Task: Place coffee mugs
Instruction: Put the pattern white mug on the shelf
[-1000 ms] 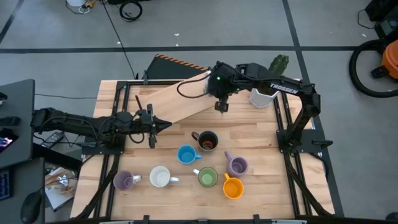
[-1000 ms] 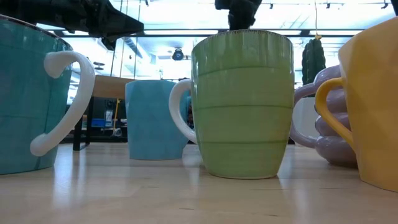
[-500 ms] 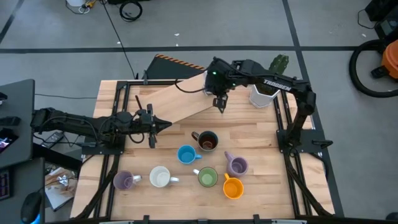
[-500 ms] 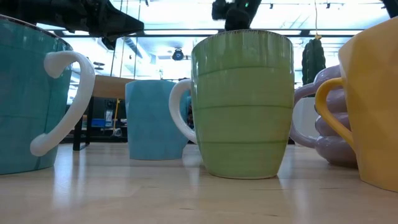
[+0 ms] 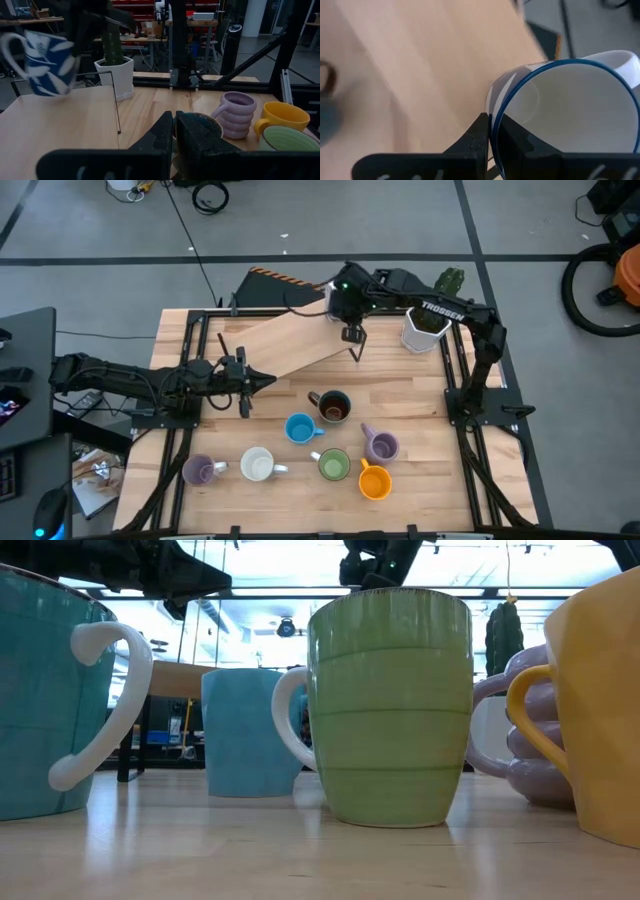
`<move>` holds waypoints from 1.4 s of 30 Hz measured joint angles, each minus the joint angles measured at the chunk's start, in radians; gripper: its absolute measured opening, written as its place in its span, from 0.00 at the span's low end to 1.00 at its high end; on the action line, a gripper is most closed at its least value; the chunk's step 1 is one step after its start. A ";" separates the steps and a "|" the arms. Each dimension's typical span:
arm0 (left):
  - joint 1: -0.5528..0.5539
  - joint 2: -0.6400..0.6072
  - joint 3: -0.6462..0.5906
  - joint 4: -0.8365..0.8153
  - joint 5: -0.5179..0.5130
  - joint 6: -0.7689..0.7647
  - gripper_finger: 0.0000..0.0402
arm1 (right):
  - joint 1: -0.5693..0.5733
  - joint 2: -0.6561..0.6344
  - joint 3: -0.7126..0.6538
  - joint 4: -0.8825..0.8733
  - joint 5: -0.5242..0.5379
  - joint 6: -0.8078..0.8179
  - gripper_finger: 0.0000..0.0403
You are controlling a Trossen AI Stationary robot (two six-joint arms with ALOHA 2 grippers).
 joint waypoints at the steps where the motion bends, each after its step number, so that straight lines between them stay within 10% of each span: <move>1: 0.000 0.000 0.000 0.000 0.000 -0.003 0.07 | -0.002 0.000 0.000 0.023 -0.001 -0.017 0.09; 42: 0.000 0.000 0.000 -0.002 0.000 0.001 0.07 | -0.065 0.045 -0.003 0.056 -0.048 -0.096 0.09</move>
